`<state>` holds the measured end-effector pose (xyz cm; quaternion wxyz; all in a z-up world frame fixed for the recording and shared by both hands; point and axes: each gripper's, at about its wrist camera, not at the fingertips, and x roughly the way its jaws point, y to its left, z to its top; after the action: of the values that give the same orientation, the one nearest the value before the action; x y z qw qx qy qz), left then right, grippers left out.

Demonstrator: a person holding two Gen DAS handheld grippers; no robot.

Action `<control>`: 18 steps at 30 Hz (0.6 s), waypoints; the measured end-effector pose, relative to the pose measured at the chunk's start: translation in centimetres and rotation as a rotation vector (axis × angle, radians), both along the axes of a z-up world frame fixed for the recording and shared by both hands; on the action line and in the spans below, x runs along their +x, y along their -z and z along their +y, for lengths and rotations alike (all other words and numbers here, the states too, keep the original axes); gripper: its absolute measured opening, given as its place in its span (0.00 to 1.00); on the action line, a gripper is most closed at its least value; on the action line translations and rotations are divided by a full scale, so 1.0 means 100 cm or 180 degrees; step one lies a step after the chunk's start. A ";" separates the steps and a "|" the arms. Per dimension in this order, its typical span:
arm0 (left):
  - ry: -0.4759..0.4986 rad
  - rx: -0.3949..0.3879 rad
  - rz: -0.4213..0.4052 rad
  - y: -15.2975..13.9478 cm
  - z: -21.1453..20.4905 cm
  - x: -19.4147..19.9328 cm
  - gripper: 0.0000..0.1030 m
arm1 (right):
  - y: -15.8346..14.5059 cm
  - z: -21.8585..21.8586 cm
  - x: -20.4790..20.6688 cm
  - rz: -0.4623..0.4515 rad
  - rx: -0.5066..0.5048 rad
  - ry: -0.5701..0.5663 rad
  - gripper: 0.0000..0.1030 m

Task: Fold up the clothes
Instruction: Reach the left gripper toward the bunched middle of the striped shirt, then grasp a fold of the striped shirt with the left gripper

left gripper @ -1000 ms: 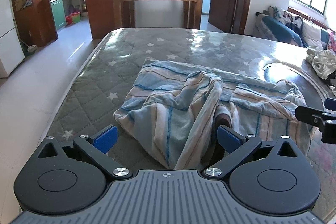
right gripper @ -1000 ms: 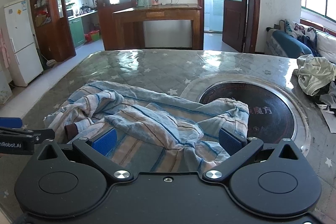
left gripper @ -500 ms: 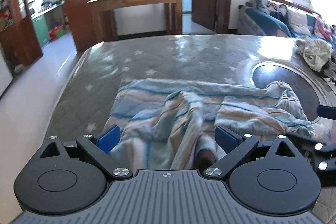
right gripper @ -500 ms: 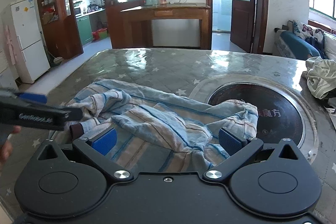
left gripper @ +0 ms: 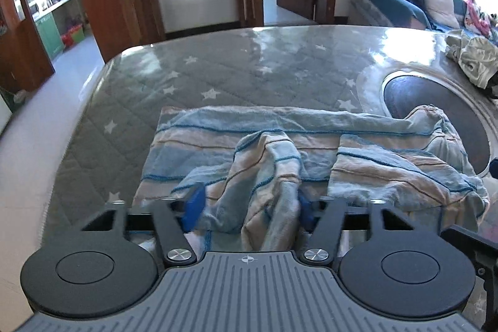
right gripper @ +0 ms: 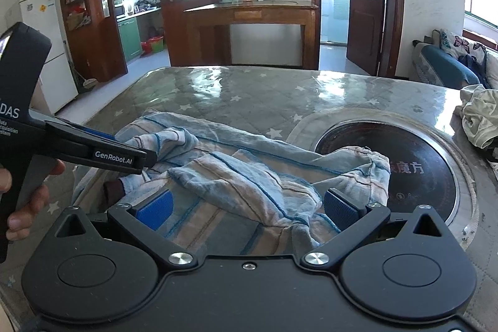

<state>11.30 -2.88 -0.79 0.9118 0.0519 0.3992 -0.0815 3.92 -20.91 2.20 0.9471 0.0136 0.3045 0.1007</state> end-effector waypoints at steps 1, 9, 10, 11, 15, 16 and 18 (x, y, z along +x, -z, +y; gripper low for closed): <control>-0.0019 -0.0042 0.0017 0.000 0.003 0.001 0.21 | 0.000 0.001 0.000 0.0000 -0.0005 -0.0007 1.00; -0.0210 -0.0360 -0.0096 -0.014 0.035 -0.027 0.14 | -0.005 0.009 0.003 -0.0014 -0.0081 -0.0043 1.00; -0.0230 -0.0389 -0.0119 -0.016 0.039 -0.032 0.14 | -0.007 0.011 0.005 -0.0024 -0.0097 -0.0054 1.00; -0.0256 -0.0422 -0.0144 -0.018 0.044 -0.037 0.14 | -0.007 0.013 0.007 -0.0029 -0.0111 -0.0058 1.00; -0.0341 -0.0533 -0.0229 -0.025 0.060 -0.055 0.14 | -0.011 0.020 0.014 -0.0036 -0.0158 -0.0075 1.00; -0.0356 -0.0551 -0.0240 -0.026 0.062 -0.058 0.14 | -0.011 0.021 0.016 -0.0031 -0.0162 -0.0080 1.00; -0.0404 -0.0617 -0.0260 -0.028 0.071 -0.068 0.14 | -0.012 0.026 0.021 -0.0017 -0.0177 -0.0092 1.00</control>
<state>4.54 4.26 1.98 0.9313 -0.0586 0.3545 -0.0596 6.07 -18.34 3.39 0.9463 -0.0174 0.3049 0.1059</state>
